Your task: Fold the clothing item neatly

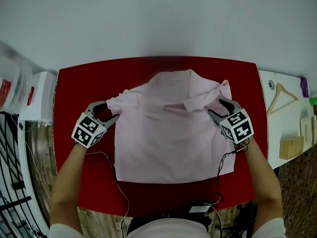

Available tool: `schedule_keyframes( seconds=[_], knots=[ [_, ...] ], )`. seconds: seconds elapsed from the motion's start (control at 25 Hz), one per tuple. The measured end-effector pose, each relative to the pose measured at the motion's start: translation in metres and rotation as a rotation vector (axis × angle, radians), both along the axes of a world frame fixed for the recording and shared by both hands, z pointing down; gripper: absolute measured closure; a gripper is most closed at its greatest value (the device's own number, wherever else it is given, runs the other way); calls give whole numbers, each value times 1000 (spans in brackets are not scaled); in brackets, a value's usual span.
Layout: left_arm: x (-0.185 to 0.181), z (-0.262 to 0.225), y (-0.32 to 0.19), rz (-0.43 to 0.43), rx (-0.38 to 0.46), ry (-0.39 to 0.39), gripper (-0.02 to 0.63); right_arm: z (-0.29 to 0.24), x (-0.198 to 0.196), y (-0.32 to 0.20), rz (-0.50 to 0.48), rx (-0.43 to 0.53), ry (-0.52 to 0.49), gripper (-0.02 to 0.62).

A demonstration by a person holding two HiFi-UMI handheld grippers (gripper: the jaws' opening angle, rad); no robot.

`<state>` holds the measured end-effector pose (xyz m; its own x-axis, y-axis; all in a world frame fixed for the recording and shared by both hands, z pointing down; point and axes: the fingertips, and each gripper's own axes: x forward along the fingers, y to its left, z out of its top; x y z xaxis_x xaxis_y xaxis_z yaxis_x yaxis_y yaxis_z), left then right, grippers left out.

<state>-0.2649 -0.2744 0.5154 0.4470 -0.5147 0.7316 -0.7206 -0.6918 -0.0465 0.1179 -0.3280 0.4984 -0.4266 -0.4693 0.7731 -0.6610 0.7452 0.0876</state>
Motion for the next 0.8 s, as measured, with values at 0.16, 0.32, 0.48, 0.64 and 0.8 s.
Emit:
schedule_keyframes(
  seconds=[0.16, 0.32, 0.48, 0.64, 0.8],
  knots=[
    [-5, -2, -12, -10, 88, -101, 350, -3, -14, -1, -109, 120, 90, 364],
    [-9, -3, -26, -33, 140, -166, 350, 5, -31, 0, -263, 223, 219, 364],
    [-11, 2, -36, -42, 148, -201, 350, 24, -45, 3, -438, 288, 363, 362],
    [-9, 6, -47, -54, 154, -206, 350, 35, -58, -10, -502, 359, 454, 364],
    [-7, 9, -64, -90, 134, -179, 350, 36, -72, -36, -469, 357, 448, 364]
  ],
)
